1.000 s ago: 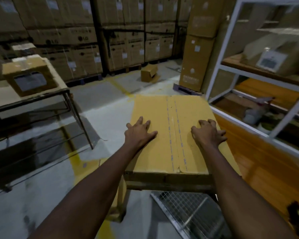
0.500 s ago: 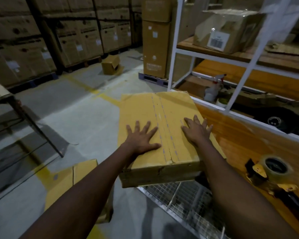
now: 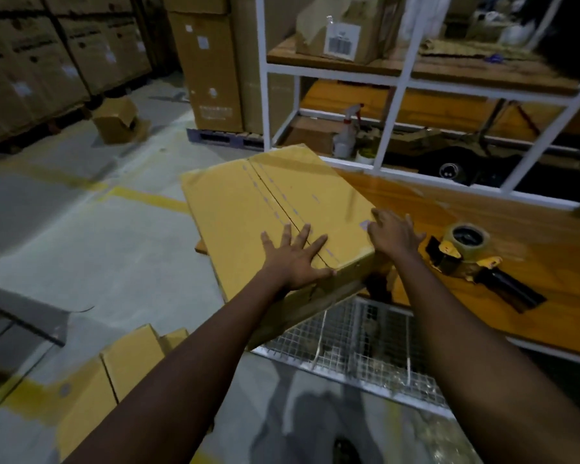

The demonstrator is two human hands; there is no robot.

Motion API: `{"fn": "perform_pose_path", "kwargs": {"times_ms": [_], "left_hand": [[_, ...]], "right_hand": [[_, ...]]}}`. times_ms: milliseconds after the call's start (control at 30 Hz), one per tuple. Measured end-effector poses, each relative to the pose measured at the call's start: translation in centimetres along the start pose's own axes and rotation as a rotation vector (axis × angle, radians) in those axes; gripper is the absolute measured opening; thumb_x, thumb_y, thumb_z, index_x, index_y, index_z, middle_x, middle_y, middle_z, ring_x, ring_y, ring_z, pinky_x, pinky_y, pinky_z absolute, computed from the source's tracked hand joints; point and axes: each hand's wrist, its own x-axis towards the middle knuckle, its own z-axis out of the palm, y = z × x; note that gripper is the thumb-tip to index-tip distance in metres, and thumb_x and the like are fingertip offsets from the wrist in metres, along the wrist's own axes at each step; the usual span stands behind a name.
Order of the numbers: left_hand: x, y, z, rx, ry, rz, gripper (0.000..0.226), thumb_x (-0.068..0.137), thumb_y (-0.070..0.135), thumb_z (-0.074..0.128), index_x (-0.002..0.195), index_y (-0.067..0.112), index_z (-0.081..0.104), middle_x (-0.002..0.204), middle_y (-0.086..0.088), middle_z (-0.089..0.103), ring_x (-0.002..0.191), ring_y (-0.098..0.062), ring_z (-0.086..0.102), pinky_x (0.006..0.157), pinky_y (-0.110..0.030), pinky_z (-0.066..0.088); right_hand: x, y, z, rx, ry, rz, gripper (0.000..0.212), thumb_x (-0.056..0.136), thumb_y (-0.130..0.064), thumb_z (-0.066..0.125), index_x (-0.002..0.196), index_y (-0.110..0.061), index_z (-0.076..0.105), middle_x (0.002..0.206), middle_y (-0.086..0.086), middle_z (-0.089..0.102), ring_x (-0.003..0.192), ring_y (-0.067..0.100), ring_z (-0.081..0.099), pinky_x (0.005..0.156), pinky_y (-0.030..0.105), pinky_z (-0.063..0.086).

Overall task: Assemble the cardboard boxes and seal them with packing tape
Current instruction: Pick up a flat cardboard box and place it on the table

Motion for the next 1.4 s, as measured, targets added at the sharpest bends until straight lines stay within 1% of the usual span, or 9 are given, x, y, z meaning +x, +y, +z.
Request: {"fn": "perform_pose_path", "kwargs": {"times_ms": [167,267,500,667,767,900,1067,1200,1400], "left_hand": [[1.6,2.3,-0.3,-0.07,0.008,-0.096,0.094,0.076,0.092,0.019,0.154,0.046,-0.003,0.165,0.001,-0.016,0.148,-0.041,-0.018,0.097,-0.082,-0.011],[3.0,4.2,-0.7,-0.108,0.018,-0.158,0.095,0.077,0.091,0.018,0.156,0.041,-0.001,0.165,-0.004,-0.014,0.147,-0.046,-0.018,0.095,-0.083,-0.011],[7.8,9.2,-1.9,-0.135,0.042,-0.241,0.096,0.083,0.086,0.019,0.158,0.027,0.003,0.163,-0.022,-0.01,0.143,-0.057,-0.014,0.098,-0.082,-0.009],[12.2,13.1,-2.4,-0.169,0.054,-0.289,0.094,0.087,0.081,0.022,0.158,0.023,0.005,0.161,-0.028,-0.011,0.142,-0.058,-0.015,0.098,-0.081,-0.011],[14.9,15.2,-2.8,-0.183,0.064,-0.311,0.094,0.087,0.079,0.022,0.158,0.02,0.006,0.16,-0.03,-0.01,0.143,-0.056,-0.015,0.099,-0.08,-0.01],[18.4,17.6,-3.1,-0.194,0.061,-0.314,0.092,0.088,0.076,0.022,0.158,0.019,0.005,0.159,-0.033,-0.01,0.144,-0.054,-0.013,0.098,-0.081,-0.011],[21.7,20.2,-3.4,-0.198,0.074,-0.354,0.089,0.09,0.073,0.024,0.158,0.018,0.006,0.158,-0.035,-0.008,0.144,-0.056,-0.011,0.096,-0.082,-0.013],[23.6,21.2,-3.6,-0.213,0.072,-0.37,0.093,0.088,0.077,0.024,0.158,0.019,0.004,0.158,-0.035,-0.009,0.143,-0.056,-0.011,0.099,-0.082,-0.011],[25.1,21.4,-3.7,-0.201,0.073,-0.366,0.094,0.088,0.079,0.022,0.158,0.021,0.003,0.158,-0.035,-0.009,0.143,-0.056,-0.009,0.1,-0.082,-0.008]], "right_hand": [[-1.5,6.1,-0.5,0.145,0.078,0.096,0.052,0.102,-0.049,0.04,0.15,-0.03,0.037,0.158,0.004,0.035,0.145,0.038,0.024,0.111,0.068,0.021],[-2.1,8.9,-1.1,0.13,0.146,0.207,0.059,0.095,-0.053,0.042,0.149,-0.029,0.038,0.151,0.005,0.043,0.141,0.038,0.03,0.109,0.067,0.027],[-1.5,15.7,-2.5,0.023,0.159,0.462,0.062,0.099,-0.044,0.048,0.154,-0.023,0.027,0.163,0.003,0.02,0.15,0.037,0.005,0.111,0.074,0.007],[0.8,22.4,-2.7,-0.088,0.097,0.512,0.068,0.095,-0.049,0.054,0.15,-0.017,0.031,0.158,0.013,0.029,0.145,0.043,0.017,0.111,0.071,0.014],[2.2,24.1,-3.1,-0.147,0.027,0.567,0.072,0.091,-0.052,0.062,0.147,-0.017,0.034,0.157,0.011,0.029,0.145,0.044,0.015,0.109,0.073,0.015],[4.1,25.7,-3.1,-0.252,-0.063,0.571,0.073,0.087,-0.054,0.065,0.144,-0.016,0.04,0.154,0.012,0.032,0.144,0.047,0.015,0.108,0.075,0.014],[5.3,27.9,-2.6,-0.261,-0.122,0.557,0.055,0.088,-0.056,0.06,0.13,-0.022,0.053,0.142,0.013,0.045,0.136,0.05,0.026,0.105,0.076,0.009],[5.2,29.3,-1.9,-0.276,-0.094,0.49,0.039,0.095,-0.043,0.053,0.128,-0.023,0.05,0.135,0.011,0.051,0.129,0.046,0.037,0.105,0.073,0.017],[5.3,29.2,-3.1,-0.311,-0.15,0.444,0.041,0.097,-0.036,0.053,0.134,-0.022,0.042,0.138,0.009,0.047,0.128,0.041,0.038,0.103,0.063,0.029]]}}
